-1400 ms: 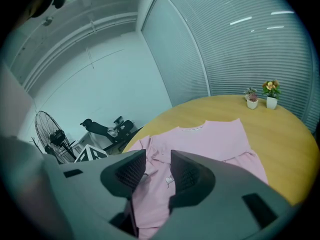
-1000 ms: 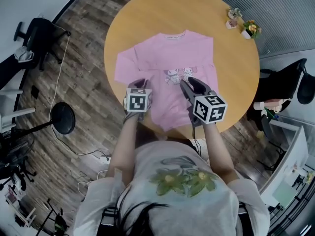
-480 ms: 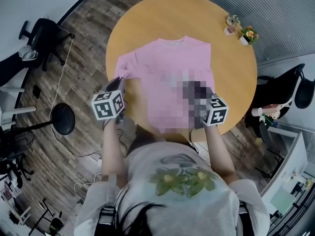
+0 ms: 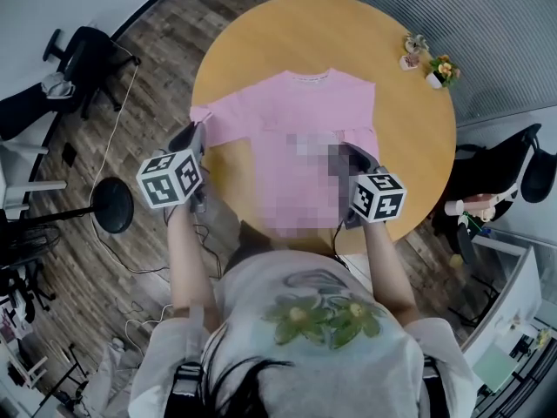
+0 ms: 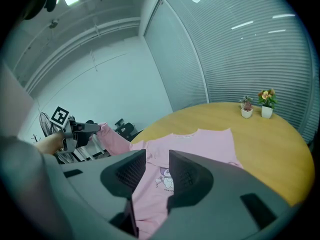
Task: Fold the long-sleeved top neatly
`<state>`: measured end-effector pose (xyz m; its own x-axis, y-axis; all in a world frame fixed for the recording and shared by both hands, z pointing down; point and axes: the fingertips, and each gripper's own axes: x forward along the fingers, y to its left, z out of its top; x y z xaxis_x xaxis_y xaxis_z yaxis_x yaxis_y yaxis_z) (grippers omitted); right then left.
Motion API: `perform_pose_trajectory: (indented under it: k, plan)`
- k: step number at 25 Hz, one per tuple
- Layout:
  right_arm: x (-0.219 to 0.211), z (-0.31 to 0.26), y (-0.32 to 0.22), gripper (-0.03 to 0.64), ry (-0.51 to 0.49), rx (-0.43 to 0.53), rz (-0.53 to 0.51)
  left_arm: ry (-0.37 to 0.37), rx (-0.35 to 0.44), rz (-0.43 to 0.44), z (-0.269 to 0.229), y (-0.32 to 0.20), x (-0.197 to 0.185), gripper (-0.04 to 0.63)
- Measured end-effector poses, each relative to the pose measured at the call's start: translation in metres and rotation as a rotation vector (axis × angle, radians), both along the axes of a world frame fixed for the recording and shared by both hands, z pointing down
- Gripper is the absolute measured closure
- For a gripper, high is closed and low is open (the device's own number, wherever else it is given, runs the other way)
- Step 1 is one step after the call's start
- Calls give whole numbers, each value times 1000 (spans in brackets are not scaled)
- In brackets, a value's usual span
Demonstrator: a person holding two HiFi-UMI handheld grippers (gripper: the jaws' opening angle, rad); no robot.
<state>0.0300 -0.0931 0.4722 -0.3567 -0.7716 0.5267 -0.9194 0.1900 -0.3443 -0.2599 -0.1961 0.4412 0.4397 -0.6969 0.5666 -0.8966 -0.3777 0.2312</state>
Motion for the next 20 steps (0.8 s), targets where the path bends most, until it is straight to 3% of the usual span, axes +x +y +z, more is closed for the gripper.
perform_pose_trajectory:
  k: [11,20]
  plan:
    - [33,-1,13,463,-15,5,26,31,134,119,-75,-7,79,551]
    - [77,-1,26,463,-20,5,51,37,174,223,-98,-9,172,551]
